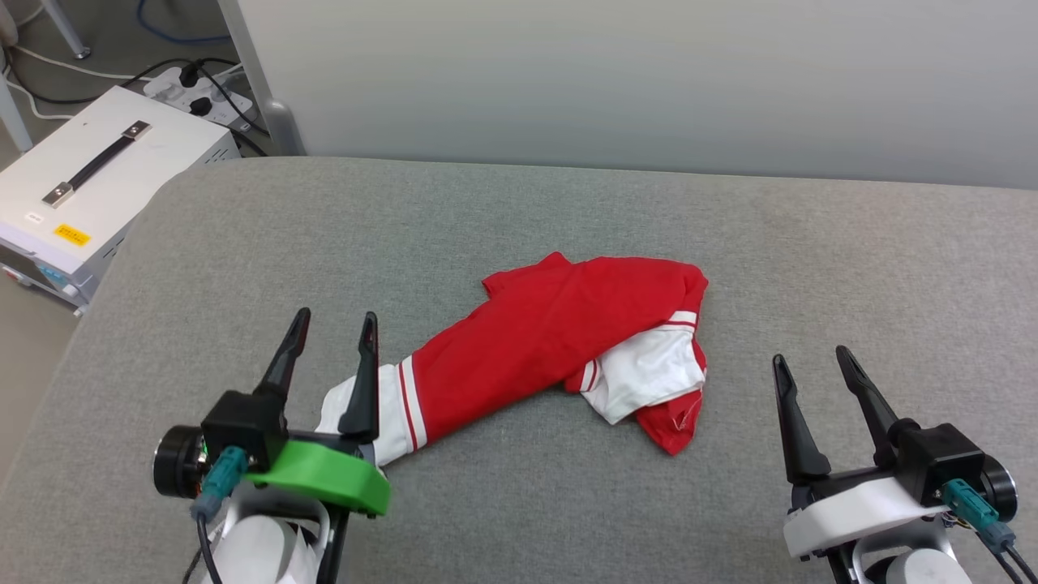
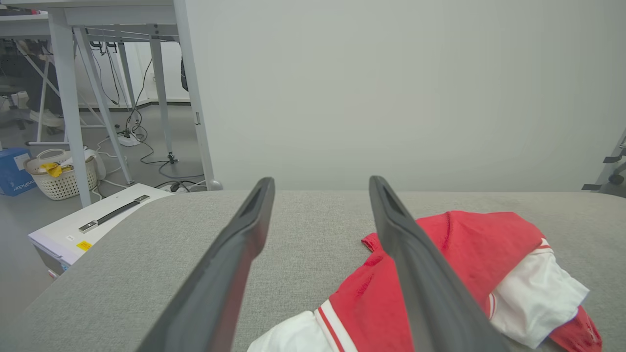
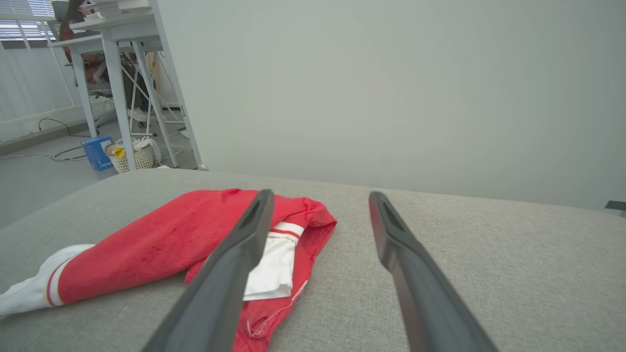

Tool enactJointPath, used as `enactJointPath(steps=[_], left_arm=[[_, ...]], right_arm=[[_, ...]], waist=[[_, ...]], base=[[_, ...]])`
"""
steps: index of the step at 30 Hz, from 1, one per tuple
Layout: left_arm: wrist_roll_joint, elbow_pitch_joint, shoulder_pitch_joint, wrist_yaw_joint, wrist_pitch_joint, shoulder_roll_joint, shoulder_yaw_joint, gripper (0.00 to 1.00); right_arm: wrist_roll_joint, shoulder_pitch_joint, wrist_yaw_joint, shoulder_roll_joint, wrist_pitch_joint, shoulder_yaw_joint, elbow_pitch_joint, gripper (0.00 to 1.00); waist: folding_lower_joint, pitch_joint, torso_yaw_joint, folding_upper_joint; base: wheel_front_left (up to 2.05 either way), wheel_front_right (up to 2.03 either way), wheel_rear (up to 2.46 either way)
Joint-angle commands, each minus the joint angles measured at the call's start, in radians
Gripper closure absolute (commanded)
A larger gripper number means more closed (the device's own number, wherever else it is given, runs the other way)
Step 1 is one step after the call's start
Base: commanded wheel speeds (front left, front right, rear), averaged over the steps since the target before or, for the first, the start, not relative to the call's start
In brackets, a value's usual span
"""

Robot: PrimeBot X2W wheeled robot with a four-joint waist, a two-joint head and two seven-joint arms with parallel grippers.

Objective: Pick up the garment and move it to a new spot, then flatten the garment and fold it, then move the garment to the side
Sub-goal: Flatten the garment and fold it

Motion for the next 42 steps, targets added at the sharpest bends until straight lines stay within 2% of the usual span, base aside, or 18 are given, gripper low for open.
enactJointPath(steps=[1,5,8,14,19,24,30,35,36,37,38,42], left_arm=[[0.022,-0.033,0.035,-0.009,-0.005,-0.015,0.007,0.0],[0.059,-0.07,0.07,-0.032,-0.005,-0.034,0.014,0.0],[0.071,-0.084,0.07,-0.043,-0.005,-0.052,0.026,0.0],[0.091,-0.089,0.052,-0.065,-0.006,-0.079,0.041,0.0],[0.106,-0.087,0.03,-0.079,-0.006,-0.097,0.047,0.0],[0.115,-0.091,0.012,-0.087,-0.006,-0.113,0.056,0.0],[0.113,-0.079,-0.003,-0.094,-0.006,-0.125,0.06,0.0],[0.11,-0.078,-0.012,-0.098,-0.006,-0.131,0.067,0.0],[0.11,-0.076,-0.011,-0.099,-0.006,-0.132,0.068,0.0],[0.111,-0.074,-0.01,-0.099,-0.006,-0.133,0.069,0.0],[0.112,-0.073,-0.009,-0.1,-0.006,-0.133,0.069,0.0],[0.115,-0.067,-0.01,-0.102,-0.006,-0.135,0.07,0.0]], right_arm=[[-0.008,0.018,-0.001,-0.002,-0.005,-0.003,-0.002,0.0],[-0.019,0.036,-0.001,-0.002,0.012,0.005,0.054,0.0],[-0.043,0.028,-0.001,-0.002,0.103,0.021,0.068,0.0],[-0.068,-0.032,-0.001,-0.009,0.395,0.082,0.061,0.0],[-0.038,-0.112,-0.001,-0.059,0.671,0.134,0.059,0.0],[-0.023,-0.173,-0.001,-0.074,0.868,0.136,0.038,0.0],[-0.049,-0.199,-0.001,-0.079,0.997,0.123,0.046,0.0],[-0.074,-0.193,-0.001,-0.082,1.017,0.125,0.08,0.0],[-0.072,-0.191,-0.001,-0.084,1.012,0.131,0.089,0.55],[-0.071,-0.189,-0.001,-0.088,1.006,0.136,0.096,0.94],[-0.072,-0.188,-0.001,-0.095,0.998,0.14,0.102,1.0],[-0.075,-0.187,-0.001,-0.123,0.969,0.125,0.099,1.0]], waist=[[0.0001,0.003,0.006,0.0106],[0.0001,0.015,0.025,0.0106],[0.0001,0.033,0.042,0.0106],[0.0001,0.08,0.078,0.0106],[0.0001,0.118,0.112,0.0106],[0.0001,0.15,0.15,0.0106],[0.0001,0.186,0.188,0.0106],[0.0001,0.206,0.205,0.0106],[0.0001,0.208,0.205,0.0106],[0.0001,0.207,0.205,0.0106],[0.0001,0.206,0.204,0.0106],[0.0001,0.198,0.194,0.0106]], base=[[0.0,0.0,0.0],[0.0,0.0,0.0],[0.0,0.0,0.0],[0.0,0.0,0.0],[0.0,0.0,0.0],[0.0,0.0,0.0],[0.0,0.0,0.0],[0.0,0.0,0.0],[0.0,0.0,0.0],[0.0,0.0,0.0],[0.0,0.0,0.0],[0.0,0.0,0.0]])
